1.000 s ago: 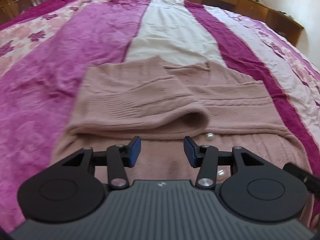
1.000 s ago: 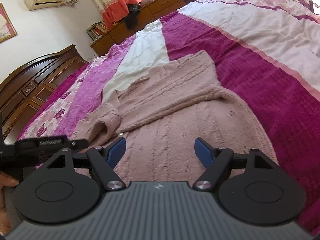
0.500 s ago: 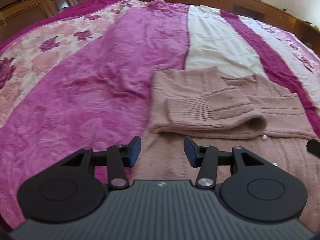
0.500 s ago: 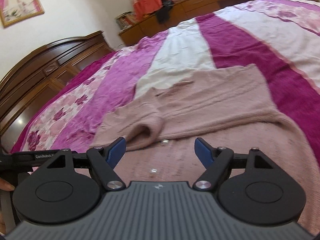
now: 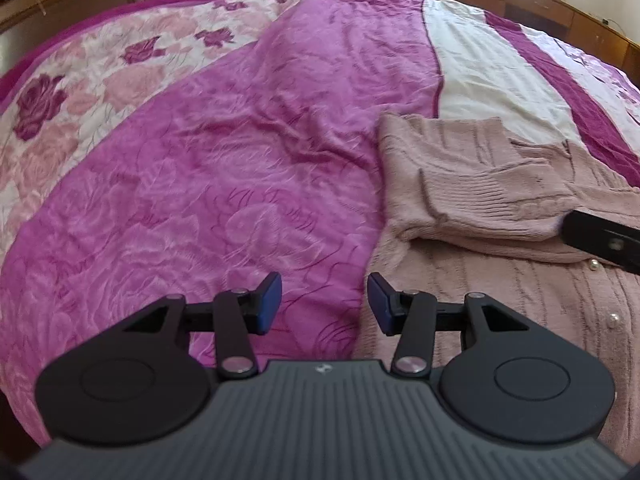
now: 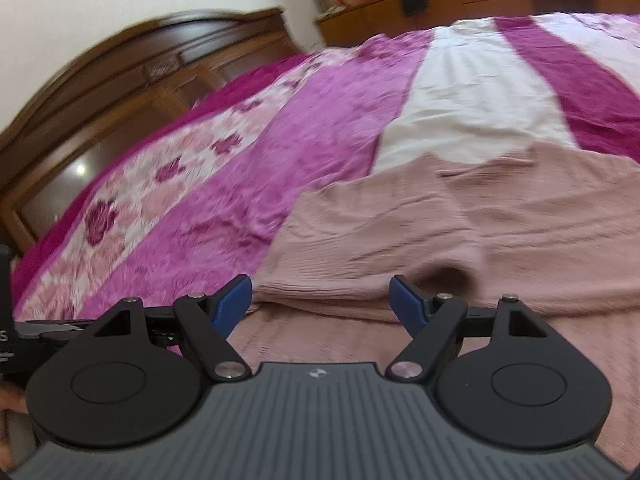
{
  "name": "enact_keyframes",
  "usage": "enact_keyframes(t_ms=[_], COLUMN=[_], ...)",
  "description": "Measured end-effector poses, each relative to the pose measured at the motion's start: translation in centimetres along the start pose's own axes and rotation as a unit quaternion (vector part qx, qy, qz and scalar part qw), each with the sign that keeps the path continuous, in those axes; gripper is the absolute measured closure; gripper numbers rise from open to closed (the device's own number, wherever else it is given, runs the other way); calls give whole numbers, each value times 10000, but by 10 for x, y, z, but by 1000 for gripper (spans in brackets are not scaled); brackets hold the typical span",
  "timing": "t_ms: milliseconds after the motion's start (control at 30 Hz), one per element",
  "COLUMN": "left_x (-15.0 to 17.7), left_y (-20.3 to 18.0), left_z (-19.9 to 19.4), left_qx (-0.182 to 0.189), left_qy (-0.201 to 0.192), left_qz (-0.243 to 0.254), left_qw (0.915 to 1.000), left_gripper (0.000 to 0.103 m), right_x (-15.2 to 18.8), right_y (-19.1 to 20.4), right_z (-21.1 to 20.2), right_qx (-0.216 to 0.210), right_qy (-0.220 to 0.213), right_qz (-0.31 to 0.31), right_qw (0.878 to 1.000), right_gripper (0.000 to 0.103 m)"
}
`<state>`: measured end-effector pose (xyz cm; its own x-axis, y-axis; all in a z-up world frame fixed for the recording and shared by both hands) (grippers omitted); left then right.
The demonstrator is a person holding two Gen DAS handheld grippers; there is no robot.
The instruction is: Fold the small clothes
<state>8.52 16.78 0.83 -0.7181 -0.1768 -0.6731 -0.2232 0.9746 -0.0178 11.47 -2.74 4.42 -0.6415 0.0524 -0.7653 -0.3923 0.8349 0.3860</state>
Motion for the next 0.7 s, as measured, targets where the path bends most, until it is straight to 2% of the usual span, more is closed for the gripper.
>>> enact_keyframes(t_ms=[100, 333, 400, 433, 467, 500, 567, 600, 700], left_x=[3, 7, 8, 8, 9, 9, 8, 8, 5], left_y=[7, 17, 17, 17, 17, 16, 14, 13, 8], left_z=[3, 8, 9, 10, 10, 11, 11, 11, 10], left_qx=[-20, 0, 10, 21, 32, 39, 58, 66, 100], left_qy=[17, 76, 93, 93, 91, 92, 92, 89, 46], left_qz=[-43, -167, -178, -179, -182, -185, -186, -179, -117], left_qw=[10000, 9998, 9998, 9998, 9998, 9998, 9998, 9998, 9999], left_gripper=[54, 54, 54, 54, 54, 54, 54, 54, 54], right_x=[0, 6, 7, 8, 8, 8, 11, 11, 6], right_y=[18, 32, 33, 32, 30, 29, 27, 26, 26], right_z=[28, 68, 76, 78, 81, 83, 87, 88, 82], right_qx=[-101, -37, -11, -6, 9, 36, 45, 27, -19], right_qy=[121, 298, 317, 336, 350, 370, 464, 462, 365], right_qz=[-233, -526, -577, -558, -539, -548, -637, -661, -667], right_qw=[9996, 9982, 9978, 9979, 9979, 9978, 9969, 9967, 9971], right_gripper=[22, 24, 38, 41, 51, 67, 78, 88, 96])
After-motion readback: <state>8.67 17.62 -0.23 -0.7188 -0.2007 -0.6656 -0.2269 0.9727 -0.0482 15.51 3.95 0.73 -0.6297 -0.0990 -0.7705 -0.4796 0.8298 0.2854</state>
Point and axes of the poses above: each gripper's, at about its wrist camera, not at the fingertips, and z roughly the way its jaws point, y to its left, x to its underside, the point moved 6 cm from there along z, roughly the way its jaws point, and after that the axes turned 1 degree about -z, right-handed, at the moved point
